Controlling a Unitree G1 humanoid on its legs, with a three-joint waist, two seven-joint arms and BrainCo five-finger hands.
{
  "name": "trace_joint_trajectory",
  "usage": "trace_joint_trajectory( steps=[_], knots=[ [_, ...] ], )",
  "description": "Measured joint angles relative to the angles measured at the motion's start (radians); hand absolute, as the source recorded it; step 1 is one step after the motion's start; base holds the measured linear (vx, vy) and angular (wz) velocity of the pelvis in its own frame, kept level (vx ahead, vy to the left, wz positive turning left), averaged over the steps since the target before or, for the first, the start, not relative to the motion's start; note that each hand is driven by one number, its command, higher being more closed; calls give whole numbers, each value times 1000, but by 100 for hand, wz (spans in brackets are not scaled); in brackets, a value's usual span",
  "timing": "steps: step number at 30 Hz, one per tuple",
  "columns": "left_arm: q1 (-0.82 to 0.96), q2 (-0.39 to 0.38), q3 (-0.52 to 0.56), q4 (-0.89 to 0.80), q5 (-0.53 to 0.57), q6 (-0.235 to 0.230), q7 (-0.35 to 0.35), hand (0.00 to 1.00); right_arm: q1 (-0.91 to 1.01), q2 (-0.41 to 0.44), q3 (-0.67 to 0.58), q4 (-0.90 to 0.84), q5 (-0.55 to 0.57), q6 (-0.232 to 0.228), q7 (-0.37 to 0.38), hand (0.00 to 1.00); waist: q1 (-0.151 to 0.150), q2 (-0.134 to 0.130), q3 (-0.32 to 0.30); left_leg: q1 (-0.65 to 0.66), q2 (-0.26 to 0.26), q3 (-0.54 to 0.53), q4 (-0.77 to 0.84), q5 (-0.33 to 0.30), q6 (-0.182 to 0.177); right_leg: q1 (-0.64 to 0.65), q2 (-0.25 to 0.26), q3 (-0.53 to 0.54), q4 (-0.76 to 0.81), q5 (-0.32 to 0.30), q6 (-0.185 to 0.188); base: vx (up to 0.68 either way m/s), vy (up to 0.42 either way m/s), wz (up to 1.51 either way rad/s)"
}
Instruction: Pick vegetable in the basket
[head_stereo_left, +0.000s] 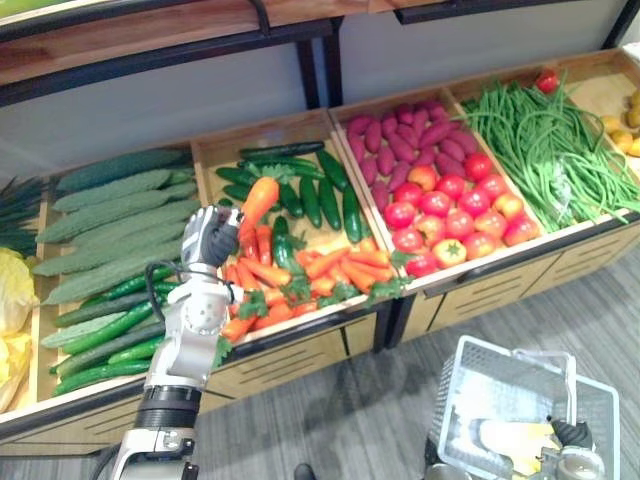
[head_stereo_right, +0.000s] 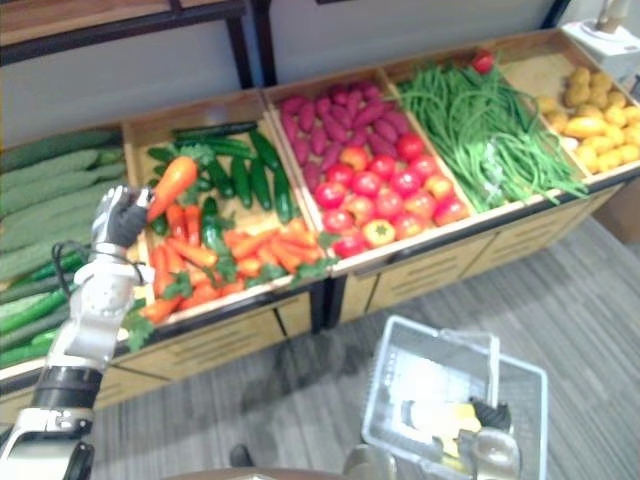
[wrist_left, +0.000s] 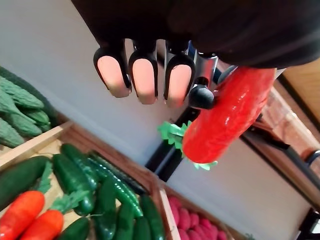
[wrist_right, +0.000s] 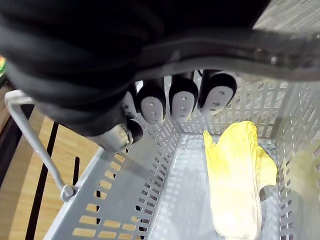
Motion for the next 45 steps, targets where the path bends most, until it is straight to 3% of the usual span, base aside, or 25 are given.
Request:
trace_joint_trajectory(
  steps=[15,30,31,36,39,45],
  knots=[
    [17,1,-102,-97,-12,-83,-46,100,-9,-154,42,-131,-78,14,5,100,-5,0,-17,43,7,93,0,-13,-12,-21,23,100,-2,14,-5,-8,-15,-19],
    [21,-2,-252,-114,-51,-105,-85,100,-32,-232,151,-209,-146,14,45,100,-33,-1,-17,103,-12,208,0,-44,-14,-39,29,214,-8,38,3,6,-11,-21],
    [21,-2,-254,-114,-51,-105,-85,0,-31,-232,151,-209,-152,14,48,100,-32,0,-17,105,-14,211,0,-46,-14,-39,28,217,-8,38,3,-3,-18,-10],
    [21,-46,-246,-82,-50,-97,-84,0,-10,-229,151,-215,-153,14,60,100,-27,0,-16,100,-17,196,0,-47,-12,-35,21,206,-10,39,4,-12,-27,7],
    [21,-63,-240,-67,-37,-61,-84,0,-5,-228,146,-216,-153,15,60,100,-28,0,-16,87,-19,180,0,-46,-10,-35,15,190,-15,40,6,-16,-42,15],
    [22,-74,-183,2,115,-35,-86,0,4,-222,145,-216,-153,17,60,100,-25,6,-12,81,-21,155,-3,-45,-10,-20,7,165,-21,39,7,-8,-34,13]
  ],
)
